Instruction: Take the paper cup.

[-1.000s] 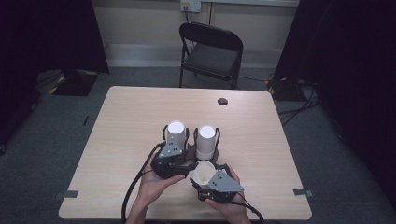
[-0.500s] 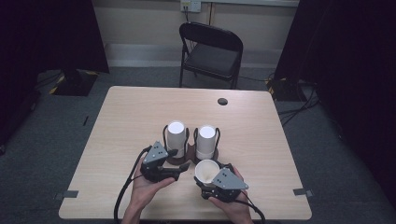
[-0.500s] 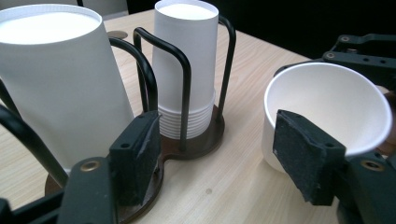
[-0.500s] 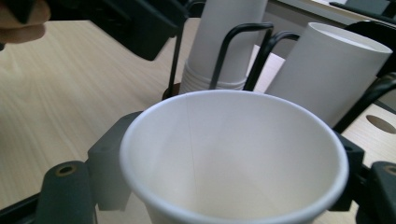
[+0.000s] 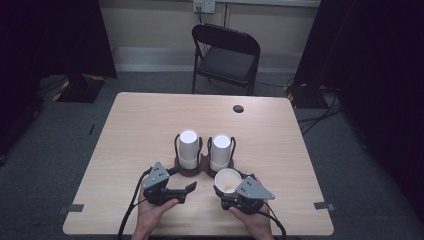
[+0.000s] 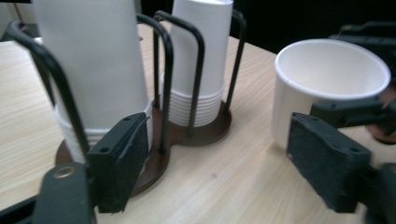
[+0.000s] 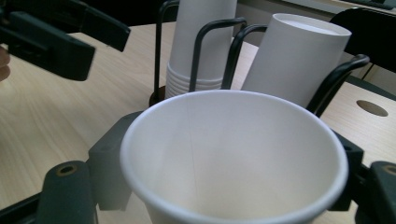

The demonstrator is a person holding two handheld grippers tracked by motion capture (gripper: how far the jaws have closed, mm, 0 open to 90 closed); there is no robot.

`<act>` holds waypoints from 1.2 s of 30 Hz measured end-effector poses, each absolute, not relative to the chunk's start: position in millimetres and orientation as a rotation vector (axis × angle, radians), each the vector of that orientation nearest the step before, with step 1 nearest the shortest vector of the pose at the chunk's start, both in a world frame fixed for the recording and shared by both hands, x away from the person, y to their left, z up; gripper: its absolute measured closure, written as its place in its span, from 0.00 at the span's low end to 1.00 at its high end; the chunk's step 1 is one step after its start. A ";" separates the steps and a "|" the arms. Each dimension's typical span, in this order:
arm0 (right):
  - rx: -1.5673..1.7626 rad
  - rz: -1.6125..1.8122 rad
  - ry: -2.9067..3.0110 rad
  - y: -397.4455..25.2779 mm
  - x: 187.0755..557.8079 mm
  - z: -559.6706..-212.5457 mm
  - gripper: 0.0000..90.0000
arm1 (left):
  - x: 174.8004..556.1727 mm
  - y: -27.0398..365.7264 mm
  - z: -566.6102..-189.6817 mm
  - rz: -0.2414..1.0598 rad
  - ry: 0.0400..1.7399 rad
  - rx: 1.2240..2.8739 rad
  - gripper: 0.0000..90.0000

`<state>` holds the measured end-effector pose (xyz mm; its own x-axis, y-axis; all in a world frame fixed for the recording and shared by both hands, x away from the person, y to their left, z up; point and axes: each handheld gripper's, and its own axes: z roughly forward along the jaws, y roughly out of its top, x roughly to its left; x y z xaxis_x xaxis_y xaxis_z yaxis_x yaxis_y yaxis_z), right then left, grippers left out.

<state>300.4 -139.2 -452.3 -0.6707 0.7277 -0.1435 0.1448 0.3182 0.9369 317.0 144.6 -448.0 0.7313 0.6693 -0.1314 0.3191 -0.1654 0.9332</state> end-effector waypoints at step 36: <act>1.056 1.329 1.794 -199.4 347.2 -430.4 0.25 | 304.3 157.9 -496.0 0.780 1.019 1.584 0.19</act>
